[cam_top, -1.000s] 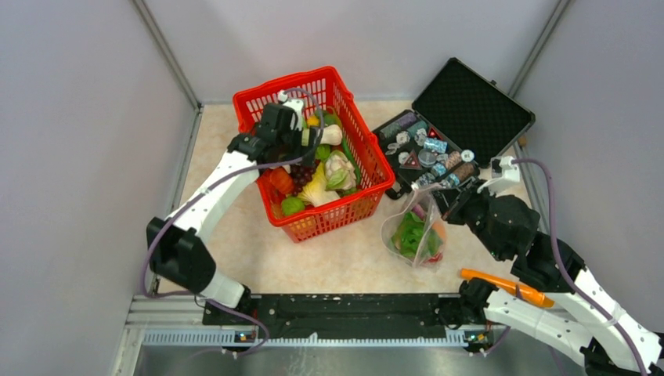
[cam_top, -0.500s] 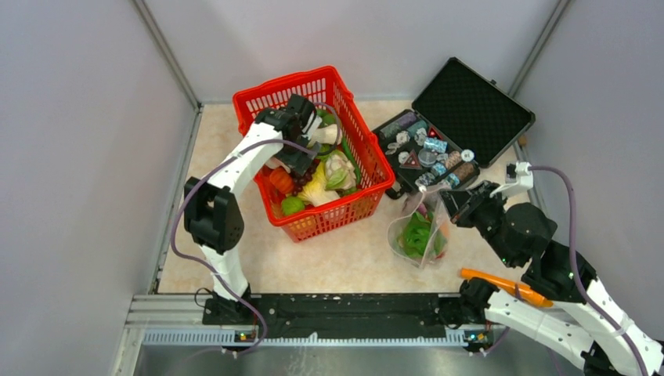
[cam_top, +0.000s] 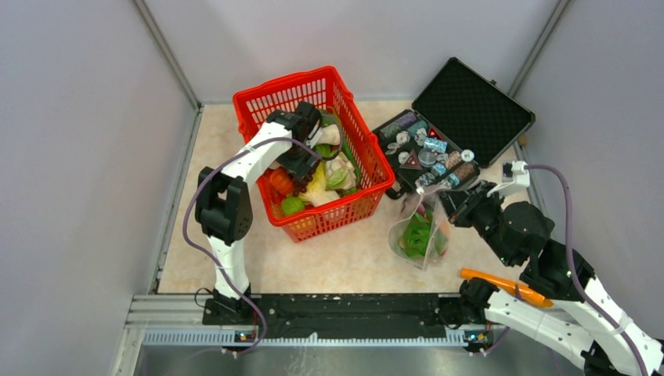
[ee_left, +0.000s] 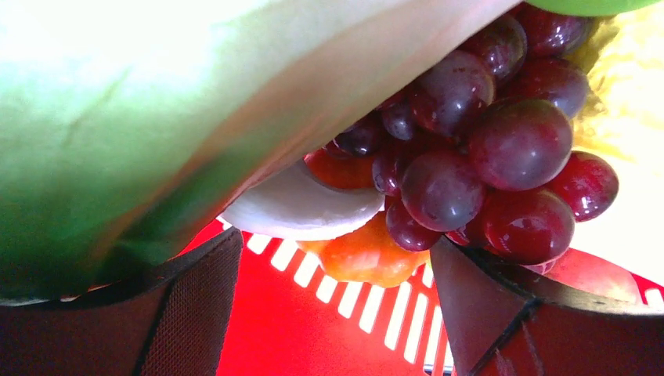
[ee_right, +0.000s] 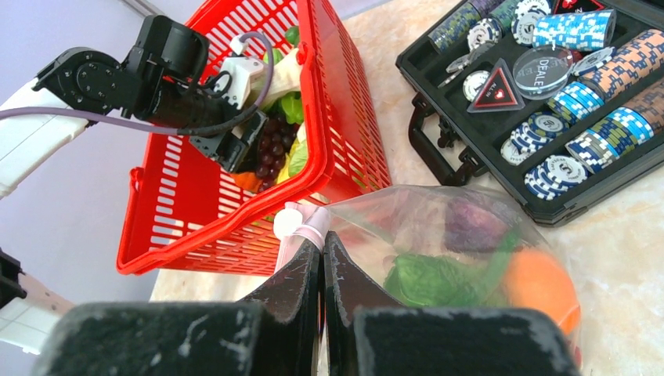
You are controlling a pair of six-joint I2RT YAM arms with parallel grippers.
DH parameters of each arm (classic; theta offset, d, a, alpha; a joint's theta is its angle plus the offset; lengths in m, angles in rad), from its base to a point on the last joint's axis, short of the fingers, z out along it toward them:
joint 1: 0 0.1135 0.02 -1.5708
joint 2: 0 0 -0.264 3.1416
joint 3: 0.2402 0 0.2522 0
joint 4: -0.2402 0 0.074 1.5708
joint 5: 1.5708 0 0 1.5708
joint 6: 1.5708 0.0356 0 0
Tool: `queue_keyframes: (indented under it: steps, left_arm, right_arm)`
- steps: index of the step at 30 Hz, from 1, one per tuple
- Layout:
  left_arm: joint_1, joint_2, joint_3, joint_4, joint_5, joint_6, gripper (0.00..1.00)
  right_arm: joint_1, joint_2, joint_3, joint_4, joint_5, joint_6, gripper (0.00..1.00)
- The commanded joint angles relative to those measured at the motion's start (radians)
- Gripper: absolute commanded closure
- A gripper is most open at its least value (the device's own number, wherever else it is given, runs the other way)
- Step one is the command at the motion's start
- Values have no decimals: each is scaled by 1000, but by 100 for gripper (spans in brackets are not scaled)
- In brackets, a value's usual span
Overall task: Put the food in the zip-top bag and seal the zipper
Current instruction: Pick up the fake fruit from the bin.
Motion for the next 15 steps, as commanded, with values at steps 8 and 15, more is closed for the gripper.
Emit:
queue_keyframes:
  steps: [8, 15]
  left_arm:
    - [28, -86, -59, -55, 25, -9, 2]
    - [40, -78, -90, -52, 55, -17, 4]
  right_arm:
    - [-6, 33, 7, 97, -23, -4, 100]
    - [-5, 54, 8, 102, -41, -3, 100]
